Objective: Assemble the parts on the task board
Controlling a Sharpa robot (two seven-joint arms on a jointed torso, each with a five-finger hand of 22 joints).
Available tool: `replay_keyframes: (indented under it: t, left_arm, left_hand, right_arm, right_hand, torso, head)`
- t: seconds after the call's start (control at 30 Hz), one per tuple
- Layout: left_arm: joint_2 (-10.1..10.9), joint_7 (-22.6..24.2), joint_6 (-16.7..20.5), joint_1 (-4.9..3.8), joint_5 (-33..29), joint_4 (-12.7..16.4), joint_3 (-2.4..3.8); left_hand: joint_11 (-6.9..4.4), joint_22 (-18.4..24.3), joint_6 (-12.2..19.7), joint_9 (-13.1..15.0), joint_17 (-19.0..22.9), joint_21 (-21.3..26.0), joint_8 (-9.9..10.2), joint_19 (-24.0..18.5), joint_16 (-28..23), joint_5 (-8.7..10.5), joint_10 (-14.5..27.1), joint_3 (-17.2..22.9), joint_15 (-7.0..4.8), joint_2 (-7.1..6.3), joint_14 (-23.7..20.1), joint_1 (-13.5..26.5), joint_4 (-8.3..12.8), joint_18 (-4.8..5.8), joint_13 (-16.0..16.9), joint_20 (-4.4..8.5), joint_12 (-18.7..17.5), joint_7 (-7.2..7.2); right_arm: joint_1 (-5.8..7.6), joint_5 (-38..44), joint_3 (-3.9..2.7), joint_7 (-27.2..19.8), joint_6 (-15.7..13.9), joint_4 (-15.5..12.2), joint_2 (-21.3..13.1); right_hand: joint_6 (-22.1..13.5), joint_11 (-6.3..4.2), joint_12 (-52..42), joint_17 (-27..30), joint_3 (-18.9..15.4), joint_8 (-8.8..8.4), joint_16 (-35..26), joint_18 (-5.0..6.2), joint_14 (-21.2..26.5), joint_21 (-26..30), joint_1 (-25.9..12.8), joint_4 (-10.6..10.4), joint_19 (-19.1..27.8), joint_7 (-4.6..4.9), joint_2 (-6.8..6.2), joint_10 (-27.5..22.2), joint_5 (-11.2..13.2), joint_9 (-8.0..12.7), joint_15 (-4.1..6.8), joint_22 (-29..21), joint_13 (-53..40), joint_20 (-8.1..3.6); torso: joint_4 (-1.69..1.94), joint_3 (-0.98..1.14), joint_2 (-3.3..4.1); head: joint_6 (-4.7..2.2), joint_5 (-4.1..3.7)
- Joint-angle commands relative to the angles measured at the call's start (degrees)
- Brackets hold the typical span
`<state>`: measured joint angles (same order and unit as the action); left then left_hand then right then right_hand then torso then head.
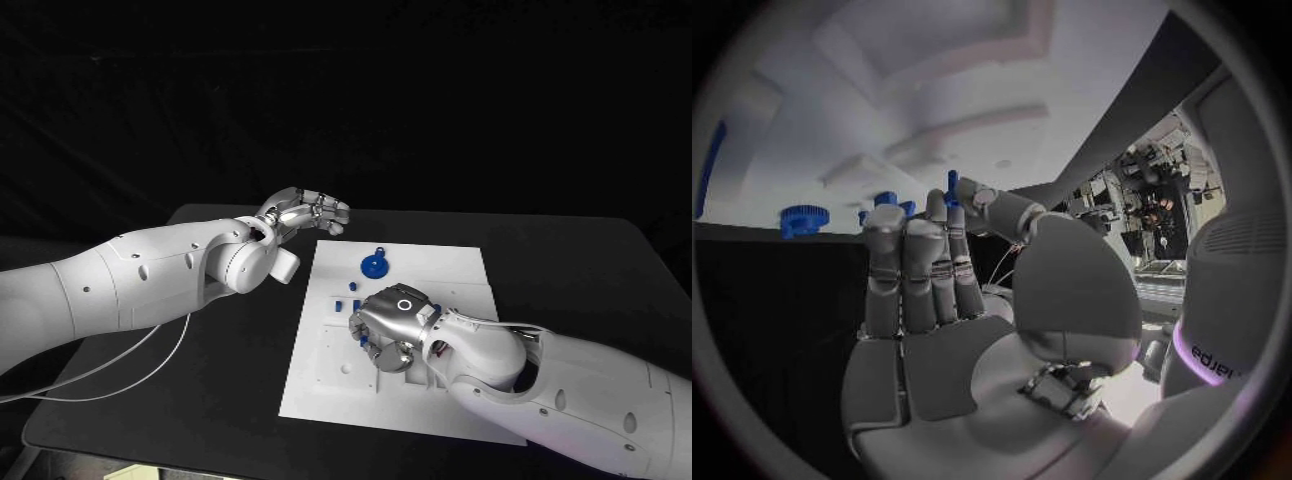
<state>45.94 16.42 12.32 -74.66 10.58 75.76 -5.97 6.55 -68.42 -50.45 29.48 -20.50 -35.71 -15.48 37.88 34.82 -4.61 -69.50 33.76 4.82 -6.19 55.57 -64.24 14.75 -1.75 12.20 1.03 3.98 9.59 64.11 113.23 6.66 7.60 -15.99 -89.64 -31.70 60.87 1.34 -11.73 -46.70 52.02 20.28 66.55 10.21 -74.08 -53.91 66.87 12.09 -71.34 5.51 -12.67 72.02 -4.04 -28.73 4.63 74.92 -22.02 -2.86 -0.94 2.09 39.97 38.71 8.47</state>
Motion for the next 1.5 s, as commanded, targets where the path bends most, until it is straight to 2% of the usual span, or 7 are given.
replay_keyframes:
  t: [0.03, 0.43, 0.8, 1.5]
  left_arm:
    - [-0.13, 0.61, 0.05, -0.12, -0.46, 0.10, 0.04]
    - [-0.18, 0.54, -0.07, -0.12, -0.46, -0.01, 0.04]
    - [-0.26, 0.50, -0.15, -0.12, -0.46, -0.06, 0.04]
    - [-0.21, 0.30, -0.31, -0.12, -0.45, -0.06, 0.04]
  left_hand:
    - [0.05, -0.10, 0.37, -0.06, -0.09, 0.35, -0.35, -0.01, -0.29, -0.23, 0.22, 0.06, 0.09, -0.23, 0.46, 0.43, 0.09, 0.14, -0.04, -0.23, 0.04, -0.19]
    - [0.06, -0.14, 0.40, -0.08, -0.21, 0.41, -0.35, -0.01, -0.41, -0.22, 0.26, 0.04, 0.10, -0.26, 0.46, 0.52, 0.00, 0.15, -0.05, -0.24, 0.03, -0.17]
    - [0.07, -0.16, 0.42, -0.09, -0.27, 0.44, -0.35, -0.02, -0.48, -0.23, 0.28, 0.05, 0.11, -0.27, 0.46, 0.52, -0.02, 0.14, -0.06, -0.24, 0.03, -0.17]
    - [0.09, -0.22, 0.51, -0.12, -0.43, 0.51, -0.33, -0.05, -0.65, -0.22, 0.34, 0.05, 0.12, -0.33, 0.45, 0.53, -0.05, 0.15, -0.07, -0.25, 0.01, -0.14]
  right_arm:
    - [-0.12, 1.17, 0.03, 0.08, 0.98, 0.02, -0.02]
    - [-0.12, 1.14, 0.09, 0.16, 1.69, 0.14, -0.61]
    - [-0.26, 1.13, 0.35, 0.08, 1.67, 0.52, -0.16]
    - [-0.39, 0.98, 0.54, -0.17, 2.18, 0.43, 0.13]
  right_hand:
    - [0.20, -0.03, -0.05, 0.06, -0.13, 0.30, -0.22, 4.78, -0.04, -0.25, 0.39, -0.30, 0.04, 0.12, 0.02, 3.23, -0.34, -0.10, 0.43, 0.93, -0.13, -0.38]
    - [0.20, -0.03, -0.01, 0.07, -0.19, 0.29, -0.24, 4.78, -0.06, -0.24, 0.33, -0.32, 0.03, 0.12, 0.05, 3.24, -0.42, -0.13, 0.43, 0.93, -0.17, -0.39]
    - [0.19, -0.03, 0.02, 0.08, -0.23, 0.28, -0.25, 4.78, -0.07, -0.23, 0.31, -0.32, 0.03, 0.12, 0.09, 3.25, -0.46, -0.15, 0.43, 0.92, -0.21, -0.39]
    - [0.20, -0.04, 0.08, 0.09, -0.33, 0.27, -0.28, 4.79, -0.09, -0.22, 0.26, -0.27, 0.02, 0.12, 0.20, 3.28, -0.52, -0.20, 0.43, 0.92, -0.28, -0.41]
  torso:
    - [-0.07, 0.00, -0.02]
    - [-0.09, 0.01, -0.03]
    - [0.03, 0.01, 0.02]
    - [-0.03, -0.01, -0.02]
  head:
    - [0.15, 0.17]
    - [0.32, 0.29]
    - [0.59, 0.39]
    - [0.94, 0.56]
